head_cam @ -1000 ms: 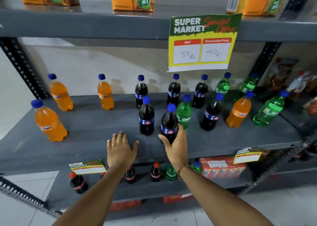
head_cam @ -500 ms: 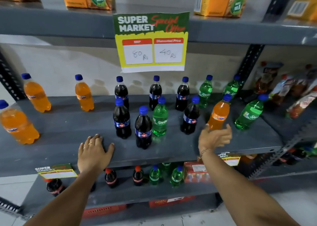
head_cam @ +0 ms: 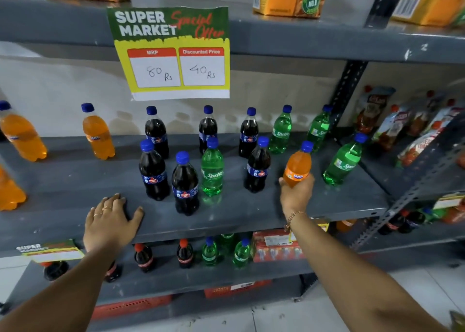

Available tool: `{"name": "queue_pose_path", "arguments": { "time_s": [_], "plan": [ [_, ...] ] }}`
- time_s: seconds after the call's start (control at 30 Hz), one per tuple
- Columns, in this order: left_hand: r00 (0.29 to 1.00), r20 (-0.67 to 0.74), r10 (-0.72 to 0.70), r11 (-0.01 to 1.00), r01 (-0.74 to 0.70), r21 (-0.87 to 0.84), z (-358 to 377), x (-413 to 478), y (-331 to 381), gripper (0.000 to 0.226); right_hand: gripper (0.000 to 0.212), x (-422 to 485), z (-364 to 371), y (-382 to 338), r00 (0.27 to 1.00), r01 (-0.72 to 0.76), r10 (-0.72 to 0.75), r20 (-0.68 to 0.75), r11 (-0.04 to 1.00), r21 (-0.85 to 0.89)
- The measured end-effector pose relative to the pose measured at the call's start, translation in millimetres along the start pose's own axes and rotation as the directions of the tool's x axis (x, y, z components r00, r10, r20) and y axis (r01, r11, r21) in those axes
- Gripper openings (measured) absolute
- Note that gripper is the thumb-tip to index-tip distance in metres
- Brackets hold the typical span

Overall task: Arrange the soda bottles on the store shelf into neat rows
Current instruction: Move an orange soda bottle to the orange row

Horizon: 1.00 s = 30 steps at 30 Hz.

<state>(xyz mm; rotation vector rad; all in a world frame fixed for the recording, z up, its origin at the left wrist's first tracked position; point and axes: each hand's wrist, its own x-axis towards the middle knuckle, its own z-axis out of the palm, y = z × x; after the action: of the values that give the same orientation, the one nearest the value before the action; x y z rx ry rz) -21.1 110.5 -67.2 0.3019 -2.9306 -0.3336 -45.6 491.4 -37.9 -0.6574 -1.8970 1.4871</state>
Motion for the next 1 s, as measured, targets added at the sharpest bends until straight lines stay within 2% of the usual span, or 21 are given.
{"name": "queue_pose_path", "arguments": {
  "time_s": [0.17, 0.3, 0.43, 0.53, 0.63, 0.7, 0.83, 1.0],
  "plan": [
    [0.999, 0.032, 0.009, 1.0, -0.009, -0.016, 0, -1, -1, 0.064, 0.042, -54, -5, 9, 0.996, 0.08, -0.081, 0.031, 0.996, 0.024],
    [0.995, 0.096, 0.01, 1.0, -0.013, 0.023, -4, -1, 1, 0.066, 0.067, -106, -3, 2, 0.986, 0.14, -0.147, 0.078, 0.987, 0.081],
    [0.991, 0.015, 0.134, 0.989, -0.134, 0.058, -14, -6, 5, 0.051, 0.068, -157, 12, -24, 0.964, 0.198, -0.231, 0.133, 0.955, 0.222],
    [0.983, -0.077, 0.169, 0.986, -0.167, 0.028, -26, -10, -15, 0.051, 0.046, -199, 35, -52, 0.921, 0.218, -0.307, 0.242, 0.917, 0.335],
    [0.984, -0.094, 0.152, 0.988, -0.152, 0.015, -34, -8, -40, 0.059, 0.047, -230, 61, -74, 0.852, 0.228, -0.374, 0.367, 0.895, 0.382],
    [0.993, -0.067, 0.102, 0.995, -0.102, 0.001, -38, -5, -60, 0.056, 0.05, -248, 84, -87, 0.792, 0.229, -0.4, 0.461, 0.895, 0.384],
    [0.999, 0.009, 0.043, 0.999, -0.043, -0.015, -42, 0, -89, 0.055, 0.053, -265, 141, -104, 0.741, 0.236, -0.355, 0.57, 0.933, 0.273],
    [0.992, 0.117, 0.038, 0.999, -0.033, -0.04, -38, 6, -106, 0.065, 0.055, -261, 207, -106, 0.791, 0.132, -0.131, 0.598, 0.99, 0.042]
  ]
}}
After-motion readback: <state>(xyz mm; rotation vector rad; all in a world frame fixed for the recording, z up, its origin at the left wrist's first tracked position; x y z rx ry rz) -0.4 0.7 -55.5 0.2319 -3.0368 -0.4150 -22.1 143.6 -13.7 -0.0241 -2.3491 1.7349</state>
